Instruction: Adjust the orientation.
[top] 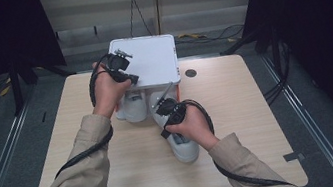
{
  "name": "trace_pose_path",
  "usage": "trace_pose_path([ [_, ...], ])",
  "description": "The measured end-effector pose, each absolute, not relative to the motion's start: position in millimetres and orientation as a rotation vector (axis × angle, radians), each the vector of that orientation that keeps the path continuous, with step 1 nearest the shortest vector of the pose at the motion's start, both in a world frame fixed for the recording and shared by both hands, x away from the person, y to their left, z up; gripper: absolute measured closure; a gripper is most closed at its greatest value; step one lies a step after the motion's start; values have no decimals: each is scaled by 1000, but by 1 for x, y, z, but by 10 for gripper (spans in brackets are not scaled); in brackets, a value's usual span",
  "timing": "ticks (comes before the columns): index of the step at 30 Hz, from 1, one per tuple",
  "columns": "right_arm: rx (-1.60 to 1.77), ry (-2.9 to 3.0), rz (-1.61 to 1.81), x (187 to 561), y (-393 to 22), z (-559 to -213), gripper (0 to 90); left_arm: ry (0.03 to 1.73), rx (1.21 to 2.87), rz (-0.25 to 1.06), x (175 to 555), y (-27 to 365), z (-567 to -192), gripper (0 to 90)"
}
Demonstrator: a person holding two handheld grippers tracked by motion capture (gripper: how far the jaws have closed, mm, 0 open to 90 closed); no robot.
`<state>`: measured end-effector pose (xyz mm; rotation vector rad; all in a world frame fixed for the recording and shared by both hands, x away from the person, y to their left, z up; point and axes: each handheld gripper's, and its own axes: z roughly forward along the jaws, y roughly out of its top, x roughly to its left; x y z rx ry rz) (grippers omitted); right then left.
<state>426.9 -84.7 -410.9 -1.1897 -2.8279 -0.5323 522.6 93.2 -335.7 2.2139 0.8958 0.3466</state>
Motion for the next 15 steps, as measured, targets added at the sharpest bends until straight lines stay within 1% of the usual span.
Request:
trace_pose_path([
  [1, -1178, -2828, -538, 427, -86, -411, 661, 893, 2215, 346, 523, 93, -336, 900],
  [2, -1159, -2835, -548, 426, -88, -409, 614, 893, 2215, 346, 523, 93, -336, 900],
  [3, -1159, -2835, -548, 426, -88, -409, 614, 893, 2215, 346, 523, 93, -336, 900],
  [4, -1115, -2870, -538, 422, -93, -401, 514, 898, 2211, 349, 522, 92, -336, 900],
  [5, -1081, -2881, -539, 420, -95, -397, 497, 896, 2212, 349, 522, 92, -336, 900],
  [8, -1055, -2892, -560, 416, -100, -391, 475, 900, 2214, 352, 522, 92, -335, 900],
  [9, -1012, -2909, -575, 408, -108, -385, 459, 903, 2216, 352, 522, 92, -335, 900],
  [15, -924, -2952, -574, 392, -123, -379, 458, 909, 2216, 356, 522, 91, -335, 900],
])
